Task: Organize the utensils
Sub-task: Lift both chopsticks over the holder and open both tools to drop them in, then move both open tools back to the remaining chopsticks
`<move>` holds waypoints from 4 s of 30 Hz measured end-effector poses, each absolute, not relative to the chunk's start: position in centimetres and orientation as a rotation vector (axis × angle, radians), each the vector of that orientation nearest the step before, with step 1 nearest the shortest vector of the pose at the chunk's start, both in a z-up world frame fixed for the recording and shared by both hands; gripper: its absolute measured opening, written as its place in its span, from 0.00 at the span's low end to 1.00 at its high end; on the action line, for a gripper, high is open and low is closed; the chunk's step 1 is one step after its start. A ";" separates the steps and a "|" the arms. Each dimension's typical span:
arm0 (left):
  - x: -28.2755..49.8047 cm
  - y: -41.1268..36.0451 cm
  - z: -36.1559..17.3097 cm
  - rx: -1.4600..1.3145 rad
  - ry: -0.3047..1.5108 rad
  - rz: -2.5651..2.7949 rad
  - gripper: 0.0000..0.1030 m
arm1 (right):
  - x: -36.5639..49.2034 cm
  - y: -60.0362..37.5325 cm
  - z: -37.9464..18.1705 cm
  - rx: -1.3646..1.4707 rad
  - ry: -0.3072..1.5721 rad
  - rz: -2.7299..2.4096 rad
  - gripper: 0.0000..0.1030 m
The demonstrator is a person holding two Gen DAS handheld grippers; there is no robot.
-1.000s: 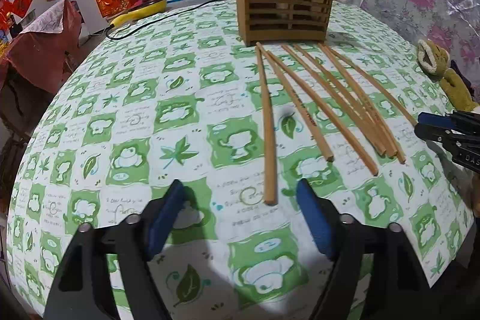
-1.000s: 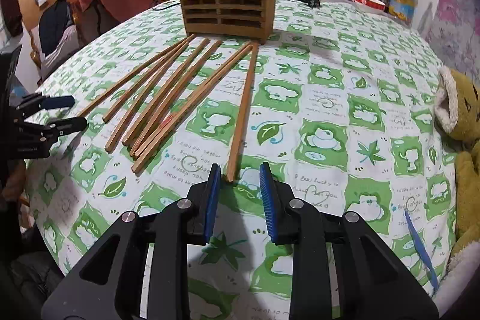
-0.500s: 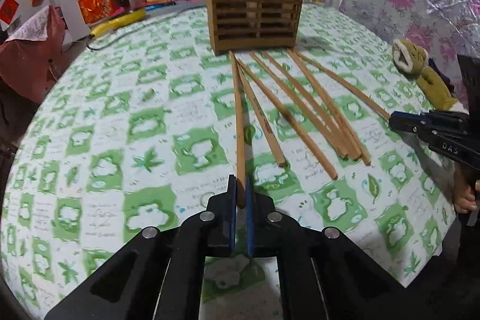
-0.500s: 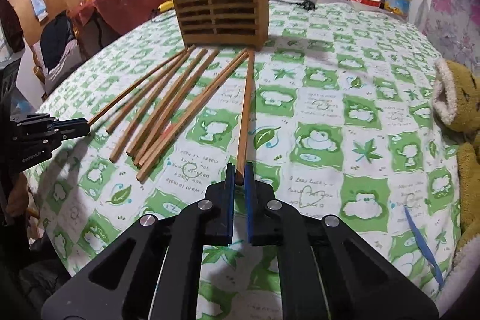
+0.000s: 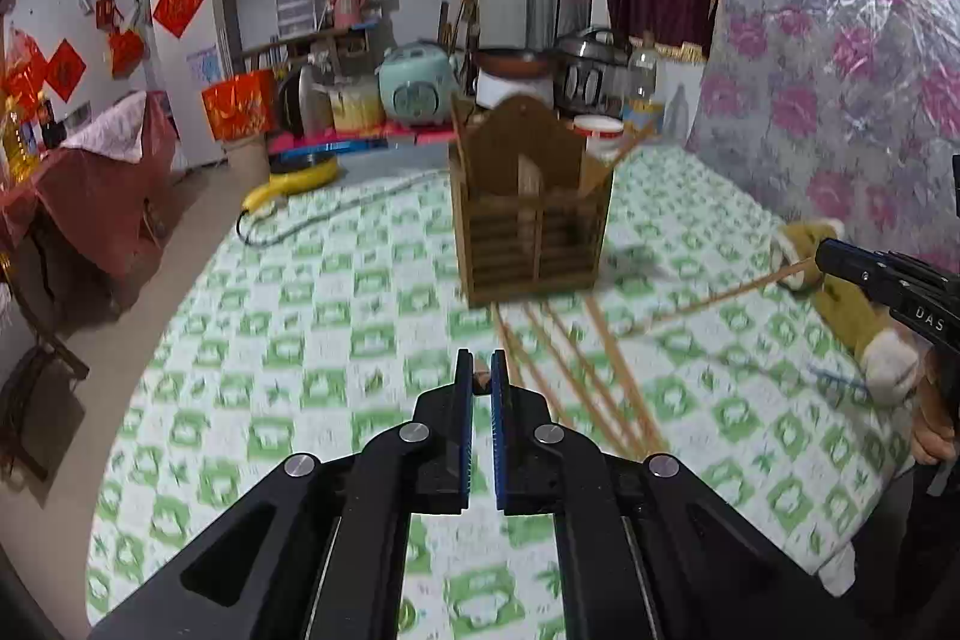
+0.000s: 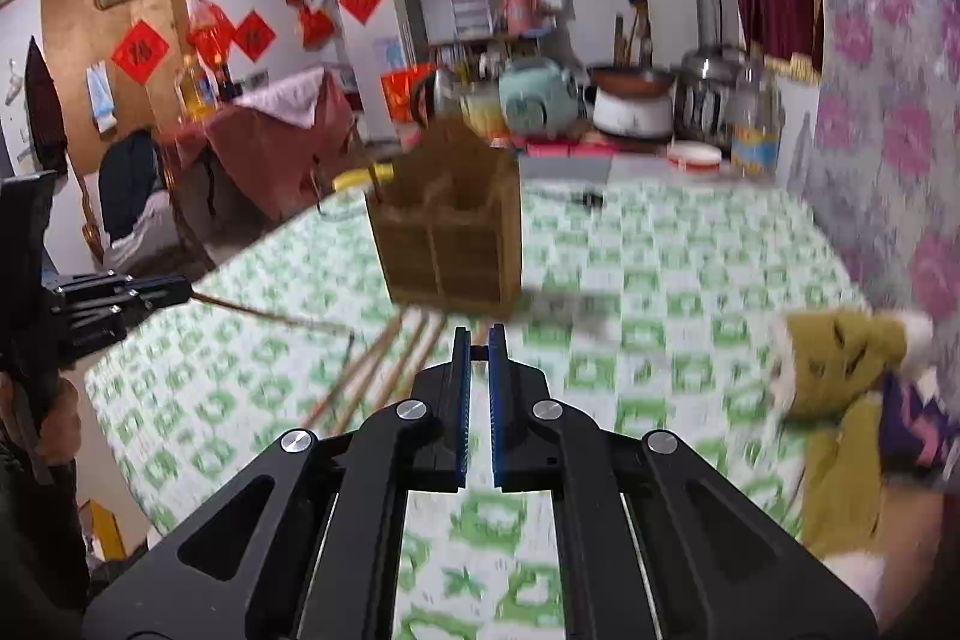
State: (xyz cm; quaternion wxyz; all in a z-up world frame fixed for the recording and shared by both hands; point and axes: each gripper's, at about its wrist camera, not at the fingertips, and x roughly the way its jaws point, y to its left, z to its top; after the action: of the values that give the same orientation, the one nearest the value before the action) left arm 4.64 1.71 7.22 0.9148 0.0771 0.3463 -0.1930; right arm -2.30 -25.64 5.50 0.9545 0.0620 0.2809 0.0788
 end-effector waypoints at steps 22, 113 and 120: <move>15.3 -4.0 20.0 -0.013 0.459 -0.396 0.06 | 8.5 -24.6 17.6 0.264 0.166 0.094 0.06; 11.2 -1.7 -7.4 0.335 1.022 -0.313 0.96 | 6.9 -24.8 -4.6 0.232 0.799 -0.017 0.94; 12.0 1.3 -7.8 0.206 1.089 -0.318 0.96 | 6.1 -24.6 -5.0 0.211 0.819 -0.004 0.94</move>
State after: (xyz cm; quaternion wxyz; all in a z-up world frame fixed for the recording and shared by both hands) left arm 12.02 1.32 -7.79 0.8383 0.0976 0.5150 -0.1502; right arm 6.15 -24.59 -4.95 0.9118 0.1026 0.3976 -0.0020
